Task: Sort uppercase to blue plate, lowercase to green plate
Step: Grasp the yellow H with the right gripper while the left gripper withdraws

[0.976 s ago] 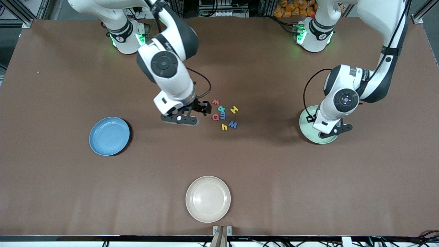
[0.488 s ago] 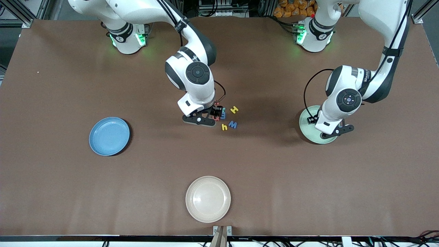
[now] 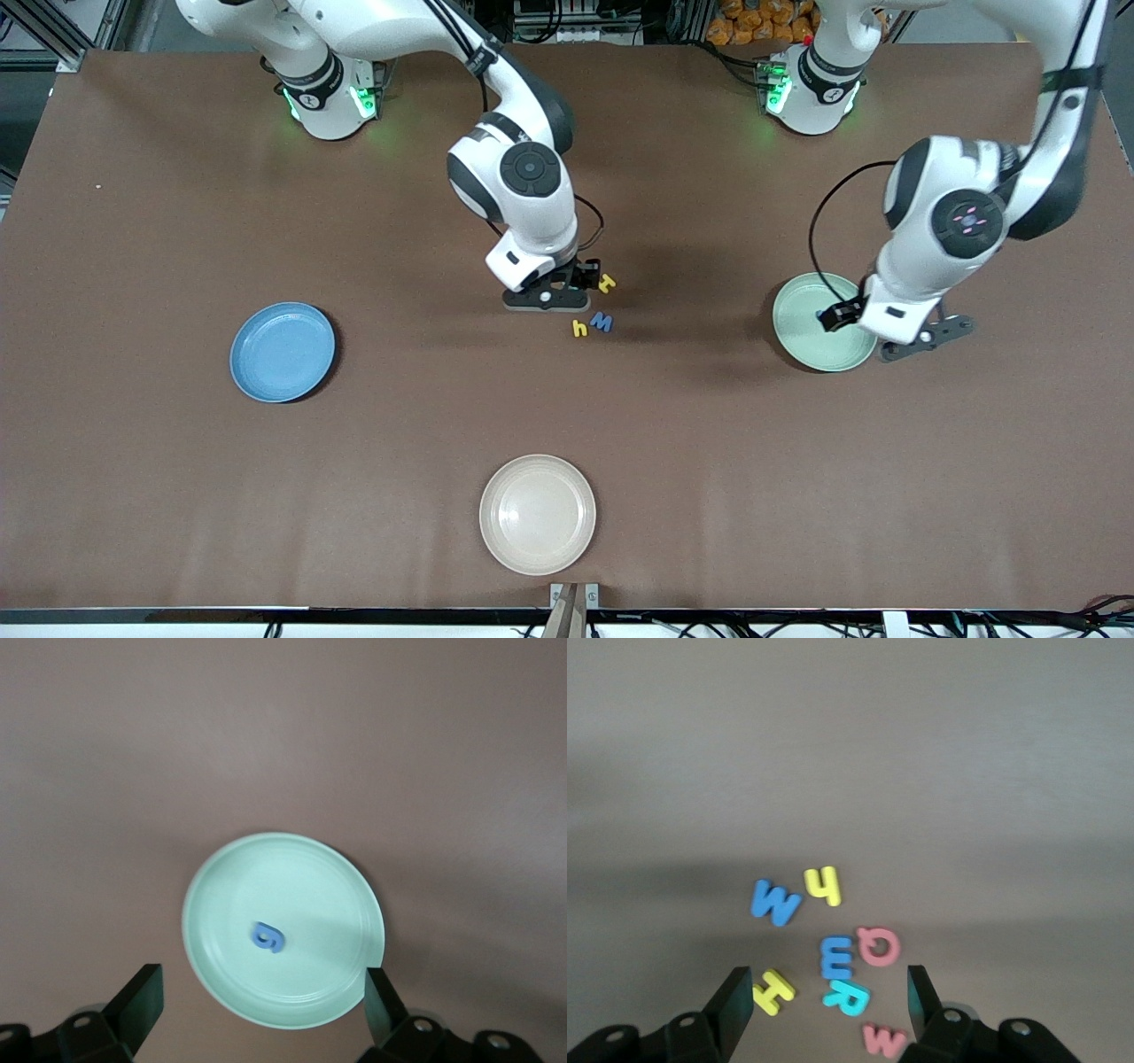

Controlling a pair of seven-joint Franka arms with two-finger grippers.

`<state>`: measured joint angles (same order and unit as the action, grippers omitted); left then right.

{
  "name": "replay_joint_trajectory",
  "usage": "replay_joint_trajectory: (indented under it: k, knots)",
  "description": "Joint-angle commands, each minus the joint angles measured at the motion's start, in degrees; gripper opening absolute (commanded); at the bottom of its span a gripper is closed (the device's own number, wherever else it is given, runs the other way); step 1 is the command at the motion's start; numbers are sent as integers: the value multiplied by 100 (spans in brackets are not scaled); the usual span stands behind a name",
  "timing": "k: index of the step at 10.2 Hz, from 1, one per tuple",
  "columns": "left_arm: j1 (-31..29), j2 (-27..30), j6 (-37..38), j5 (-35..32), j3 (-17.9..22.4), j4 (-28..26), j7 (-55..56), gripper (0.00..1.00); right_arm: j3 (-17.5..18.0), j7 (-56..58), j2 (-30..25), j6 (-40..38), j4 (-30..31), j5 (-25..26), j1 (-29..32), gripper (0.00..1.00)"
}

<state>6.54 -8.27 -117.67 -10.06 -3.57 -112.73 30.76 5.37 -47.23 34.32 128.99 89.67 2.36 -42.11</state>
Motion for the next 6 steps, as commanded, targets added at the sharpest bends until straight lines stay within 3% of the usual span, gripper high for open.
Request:
replay_joint_trajectory:
  k: [1,4,6]
  knots:
    - [-39,89,717,221,338,837,-1451,100,17,564,390,519,-177,169,-279,77]
    - [-48,133,1559,671,603,1752,-1968,100,201,1608,601,618,-222,239,-377,76]
    - [-57,334,1808,698,673,1939,-1968,100,210,2067,742,618,-318,431,-439,74]
